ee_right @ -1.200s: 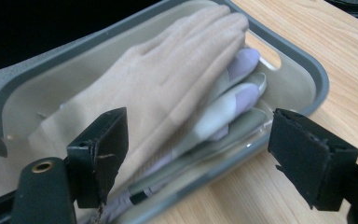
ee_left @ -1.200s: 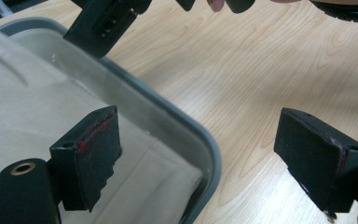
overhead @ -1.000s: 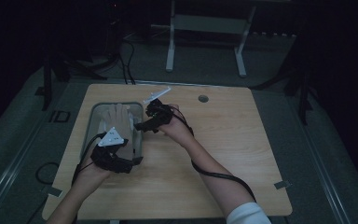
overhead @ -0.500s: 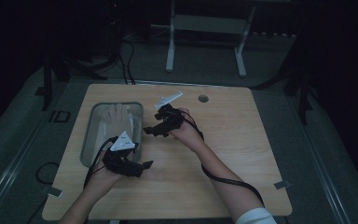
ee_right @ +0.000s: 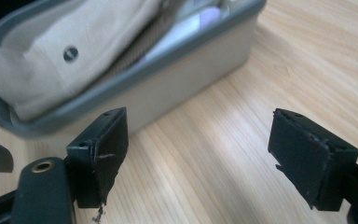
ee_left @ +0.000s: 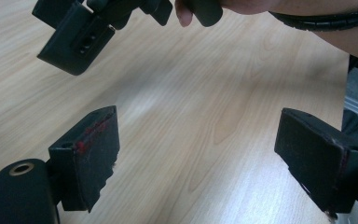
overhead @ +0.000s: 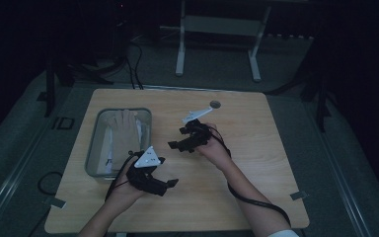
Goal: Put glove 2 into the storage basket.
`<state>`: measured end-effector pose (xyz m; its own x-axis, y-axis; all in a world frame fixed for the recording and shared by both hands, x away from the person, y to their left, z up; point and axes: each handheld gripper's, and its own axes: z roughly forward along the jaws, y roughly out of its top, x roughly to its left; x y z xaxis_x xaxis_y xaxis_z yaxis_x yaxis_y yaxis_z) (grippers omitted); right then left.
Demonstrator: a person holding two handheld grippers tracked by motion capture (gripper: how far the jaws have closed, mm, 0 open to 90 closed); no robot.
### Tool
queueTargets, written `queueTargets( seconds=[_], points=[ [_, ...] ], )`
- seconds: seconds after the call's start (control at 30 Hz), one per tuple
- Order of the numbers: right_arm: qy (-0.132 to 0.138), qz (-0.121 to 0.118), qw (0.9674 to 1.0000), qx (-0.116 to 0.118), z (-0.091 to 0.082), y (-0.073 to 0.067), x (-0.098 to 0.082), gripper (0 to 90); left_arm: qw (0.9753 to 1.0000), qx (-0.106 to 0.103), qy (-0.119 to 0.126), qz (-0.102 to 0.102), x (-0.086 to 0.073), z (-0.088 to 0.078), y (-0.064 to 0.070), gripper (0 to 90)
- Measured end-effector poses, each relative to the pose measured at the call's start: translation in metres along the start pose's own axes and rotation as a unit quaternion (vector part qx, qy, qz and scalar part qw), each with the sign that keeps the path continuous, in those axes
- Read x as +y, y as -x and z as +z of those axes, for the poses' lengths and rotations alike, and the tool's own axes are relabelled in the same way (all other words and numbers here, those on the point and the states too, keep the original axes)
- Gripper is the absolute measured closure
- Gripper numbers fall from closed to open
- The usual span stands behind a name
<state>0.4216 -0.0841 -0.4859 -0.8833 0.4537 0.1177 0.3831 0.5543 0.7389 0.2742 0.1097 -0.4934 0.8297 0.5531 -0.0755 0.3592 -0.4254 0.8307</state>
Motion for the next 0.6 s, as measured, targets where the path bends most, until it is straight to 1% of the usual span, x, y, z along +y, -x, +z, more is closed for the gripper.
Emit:
queueTargets(
  seconds=[0.03, 0.07, 0.1, 0.2, 0.23, 0.27, 0.37, 0.4, 0.43, 0.5, 0.53, 0.57, 0.6],
  points=[
    [0.0, 0.0, 1.0, 0.0, 0.0, 0.0, 0.0, 19.8, 1.0, -0.003, -0.002, 0.001, 0.0, 0.002, 0.001, 14.3],
    [-0.003, 0.002, 1.0, -0.004, -0.003, 0.003, -0.008, 19.8, 1.0, -0.007, -0.003, 0.003, 0.0, 0.005, 0.002, 14.3],
    [-0.003, 0.002, 1.0, -0.004, -0.003, 0.003, -0.008, 19.8, 0.9999, -0.011, -0.004, 0.004, 0.0, 0.007, 0.003, 14.3],
    [-0.004, 0.011, 0.9999, -0.007, -0.008, 0.009, -0.02, 19.8, 0.9997, -0.02, -0.009, 0.007, -0.002, 0.015, 0.008, 14.3],
    [-0.004, 0.011, 0.9999, -0.005, -0.011, 0.012, -0.028, 19.8, 0.9996, -0.023, -0.01, 0.009, -0.003, 0.017, 0.009, 14.2],
    [-0.004, 0.011, 0.9999, -0.005, -0.011, 0.012, -0.028, 19.8, 0.9995, -0.026, -0.014, 0.009, -0.004, 0.02, 0.011, 14.2],
    [-0.007, 0.008, 0.9999, -0.008, -0.016, 0.016, -0.039, 19.6, 0.9991, -0.034, -0.023, 0.011, -0.007, 0.028, 0.013, 14.3],
    [-0.008, 0.006, 0.9999, -0.01, -0.02, 0.018, -0.046, 19.6, 0.999, -0.036, -0.024, 0.009, -0.008, 0.03, 0.015, 14.3],
    [-0.008, 0.006, 0.9999, -0.01, -0.02, 0.018, -0.046, 19.6, 0.999, -0.036, -0.025, 0.01, -0.009, 0.032, 0.016, 14.3],
    [-0.008, 0.01, 0.9999, -0.009, -0.023, 0.02, -0.053, 19.4, 0.9988, -0.04, -0.026, 0.006, -0.011, 0.037, 0.018, 14.3],
    [-0.008, 0.01, 0.9999, -0.009, -0.023, 0.02, -0.053, 19.4, 0.9988, -0.04, -0.026, 0.006, -0.011, 0.037, 0.018, 14.3],
    [-0.012, 0.01, 0.9998, -0.013, -0.026, 0.022, -0.062, 19.2, 0.9986, -0.043, -0.027, 0.008, -0.012, 0.042, 0.019, 14.2],
    [-0.013, 0.009, 0.9998, -0.013, -0.027, 0.022, -0.064, 19.2, 0.9985, -0.045, -0.029, 0.009, -0.012, 0.043, 0.019, 14.2]
  ],
)
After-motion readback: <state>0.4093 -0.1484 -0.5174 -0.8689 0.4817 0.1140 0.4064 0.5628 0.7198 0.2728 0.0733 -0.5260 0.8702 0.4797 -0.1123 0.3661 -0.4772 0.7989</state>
